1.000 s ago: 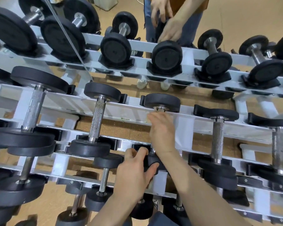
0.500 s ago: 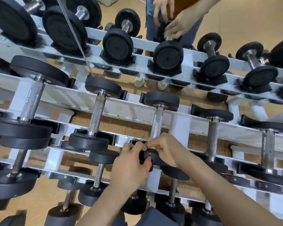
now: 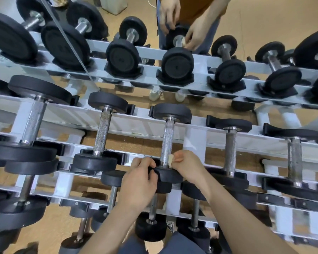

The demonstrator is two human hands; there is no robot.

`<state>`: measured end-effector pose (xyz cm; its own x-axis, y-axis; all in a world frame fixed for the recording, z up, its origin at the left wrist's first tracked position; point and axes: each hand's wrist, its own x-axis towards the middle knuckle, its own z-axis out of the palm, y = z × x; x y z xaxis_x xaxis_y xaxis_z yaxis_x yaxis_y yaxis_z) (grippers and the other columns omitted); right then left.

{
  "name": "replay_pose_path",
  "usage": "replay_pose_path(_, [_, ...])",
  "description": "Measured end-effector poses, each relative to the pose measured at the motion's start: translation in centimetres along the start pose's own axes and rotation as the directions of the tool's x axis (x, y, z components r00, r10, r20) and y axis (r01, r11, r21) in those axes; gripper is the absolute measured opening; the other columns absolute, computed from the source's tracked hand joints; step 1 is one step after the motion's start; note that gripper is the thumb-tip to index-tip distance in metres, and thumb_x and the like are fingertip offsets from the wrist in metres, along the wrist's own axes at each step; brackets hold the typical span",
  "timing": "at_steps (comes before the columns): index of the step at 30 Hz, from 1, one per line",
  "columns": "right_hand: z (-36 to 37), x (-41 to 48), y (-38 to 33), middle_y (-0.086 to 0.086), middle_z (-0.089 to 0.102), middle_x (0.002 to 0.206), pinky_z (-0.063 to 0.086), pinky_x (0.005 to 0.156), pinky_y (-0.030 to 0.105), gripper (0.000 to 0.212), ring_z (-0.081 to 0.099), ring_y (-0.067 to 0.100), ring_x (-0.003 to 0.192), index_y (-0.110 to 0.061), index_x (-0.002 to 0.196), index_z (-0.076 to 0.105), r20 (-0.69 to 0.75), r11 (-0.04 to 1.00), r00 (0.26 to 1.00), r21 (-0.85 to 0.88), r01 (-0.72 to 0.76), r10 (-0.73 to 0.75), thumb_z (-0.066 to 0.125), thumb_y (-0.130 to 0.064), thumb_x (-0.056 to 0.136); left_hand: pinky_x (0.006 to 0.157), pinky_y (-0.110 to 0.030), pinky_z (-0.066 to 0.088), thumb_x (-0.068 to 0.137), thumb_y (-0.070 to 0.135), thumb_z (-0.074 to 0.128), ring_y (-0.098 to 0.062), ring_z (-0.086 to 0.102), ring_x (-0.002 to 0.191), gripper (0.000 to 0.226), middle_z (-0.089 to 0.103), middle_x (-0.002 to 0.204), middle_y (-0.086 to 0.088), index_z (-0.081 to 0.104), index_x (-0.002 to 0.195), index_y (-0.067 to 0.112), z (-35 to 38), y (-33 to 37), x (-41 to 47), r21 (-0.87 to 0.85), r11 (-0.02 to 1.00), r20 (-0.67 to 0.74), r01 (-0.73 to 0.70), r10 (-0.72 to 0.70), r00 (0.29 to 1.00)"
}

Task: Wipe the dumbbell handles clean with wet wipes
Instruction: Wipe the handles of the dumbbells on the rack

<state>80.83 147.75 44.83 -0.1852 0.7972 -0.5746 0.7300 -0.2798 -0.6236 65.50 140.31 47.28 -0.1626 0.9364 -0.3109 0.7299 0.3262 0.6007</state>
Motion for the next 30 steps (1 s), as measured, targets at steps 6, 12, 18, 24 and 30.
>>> replay_pose_path(6, [-0.6,-0.4,-1.1,0.0,0.067,0.102,0.049,0.083,0.033,0.007,0.061,0.019,0.094,-0.019,0.092,0.069,0.007,0.983,0.996,-0.164,0.084,-0.084,0.067,-0.024,0.087,0.069,-0.025,0.032,0.093,0.019,0.05,-0.017,0.055,0.087,0.015,0.043,0.101,0.008,0.053,0.106,0.024,0.2,1.2,-0.3,0.102,0.993,-0.03,0.058,-0.055,0.998])
replay_pose_path(12, [-0.5,-0.6,-1.8,-0.007,0.069,0.092,0.051,0.089,0.03,0.01,0.064,0.011,0.091,-0.029,0.081,0.069,0.068,0.989,0.988,0.058,0.137,-0.141,0.076,-0.022,0.08,0.072,-0.022,0.034,0.093,0.029,0.055,-0.008,0.052,0.087,0.017,0.053,0.104,0.009,0.061,0.11,0.029,0.4,1.6,-1.2,-0.025,0.986,-0.043,0.164,-0.165,0.985])
replay_pose_path(18, [-1.8,-0.5,1.4,-0.004,0.072,0.1,0.049,0.09,0.028,0.012,0.063,0.011,0.095,-0.018,0.094,0.077,0.104,0.996,0.991,0.034,0.078,-0.081,0.066,-0.018,0.089,0.092,-0.011,0.026,0.095,0.042,0.054,-0.007,0.043,0.117,0.035,0.043,0.121,0.009,0.059,0.128,0.031,1.7,2.4,-2.2,-0.063,0.986,-0.055,0.156,-0.159,0.986])
replay_pose_path(24, [-0.6,0.0,0.8,-0.007,0.066,0.073,0.054,0.077,0.033,0.026,0.06,0.014,0.076,-0.021,0.067,0.07,0.056,0.985,0.998,-0.165,0.043,-0.034,0.057,-0.026,0.088,0.089,-0.01,0.028,0.099,0.037,0.047,-0.012,0.046,0.12,0.041,0.042,0.134,0.003,0.049,0.139,0.03,1.6,1.8,-2.2,0.048,0.996,-0.055,0.075,-0.073,0.996])
replay_pose_path(30, [1.5,-1.3,-3.1,-0.005,0.073,0.084,0.053,0.078,0.029,0.016,0.065,0.009,0.081,-0.022,0.083,0.078,-0.004,0.988,0.989,-0.054,0.146,-0.147,0.072,-0.037,0.081,0.081,-0.012,0.035,0.094,0.018,0.051,-0.008,0.057,0.106,0.05,0.045,0.139,0.005,0.042,0.142,0.025,0.9,0.1,-2.7,-0.023,0.999,-0.012,-0.023,0.023,1.0])
